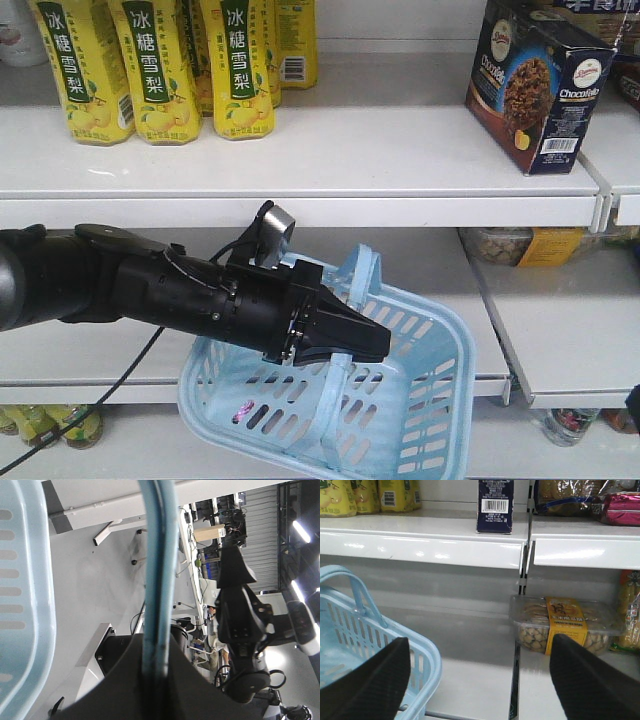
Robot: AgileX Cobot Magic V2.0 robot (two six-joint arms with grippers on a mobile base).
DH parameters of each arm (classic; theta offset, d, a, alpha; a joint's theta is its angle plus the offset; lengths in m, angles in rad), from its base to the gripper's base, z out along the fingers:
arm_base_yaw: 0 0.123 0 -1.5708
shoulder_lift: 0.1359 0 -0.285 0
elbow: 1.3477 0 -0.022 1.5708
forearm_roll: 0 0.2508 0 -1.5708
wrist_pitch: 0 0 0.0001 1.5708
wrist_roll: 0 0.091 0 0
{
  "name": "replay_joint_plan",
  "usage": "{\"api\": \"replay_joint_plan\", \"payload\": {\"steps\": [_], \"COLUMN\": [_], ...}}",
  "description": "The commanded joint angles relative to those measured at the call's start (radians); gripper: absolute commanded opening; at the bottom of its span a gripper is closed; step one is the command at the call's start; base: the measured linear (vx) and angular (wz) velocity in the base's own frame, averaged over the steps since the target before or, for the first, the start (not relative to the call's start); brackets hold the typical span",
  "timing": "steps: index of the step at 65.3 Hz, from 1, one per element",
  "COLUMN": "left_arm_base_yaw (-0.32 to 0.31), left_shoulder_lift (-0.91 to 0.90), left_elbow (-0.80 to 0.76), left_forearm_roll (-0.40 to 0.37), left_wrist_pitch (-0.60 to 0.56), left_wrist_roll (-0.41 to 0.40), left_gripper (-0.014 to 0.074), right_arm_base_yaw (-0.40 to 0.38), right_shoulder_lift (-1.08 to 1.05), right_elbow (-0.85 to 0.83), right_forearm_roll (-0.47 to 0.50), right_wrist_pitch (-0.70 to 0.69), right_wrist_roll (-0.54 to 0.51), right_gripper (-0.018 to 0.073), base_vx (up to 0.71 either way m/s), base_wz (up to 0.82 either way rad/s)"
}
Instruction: Left arm holds basket, right arm returns cookies
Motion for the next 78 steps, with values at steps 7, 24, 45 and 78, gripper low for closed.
{"api": "replay_joint_plan", "payload": {"steps": [7, 24, 45, 78], "left_arm_base_yaw": [0.013, 0.013, 0.013, 0.013], "left_shoulder_lift": [-0.043, -0.043, -0.043, -0.043], "left_elbow": [-0.039, -0.039, -0.039, -0.039], "left_forearm_roll": [-0.169, -0.169, -0.169, -0.169], "left_wrist_pitch": [-0.018, -0.018, -0.018, -0.018], "left_wrist_roll": [0.003, 0.003, 0.003, 0.003], "left_gripper": [-0.0006, -0.0006, -0.0006, -0.0006], "right_arm_base_yaw": [-0.008, -0.008, -0.008, -0.008], "right_shoulder_lift": [0.010, 0.010, 0.010, 0.010], "right_elbow": [0.047, 0.066, 0.066, 0.066], "right_forearm_roll": [-0.002, -0.002, -0.002, -0.002], "right_wrist_pitch": [-0.119, -0.138, -0.138, -0.138], "right_wrist_roll": [-0.002, 0.003, 0.003, 0.003], "right_gripper": [0.0541, 0.0500, 0.0122, -0.0007], "base_vx": [0.00, 0.00, 0.00, 0.00], "base_wz": [0.00, 0.00, 0.00, 0.00]}}
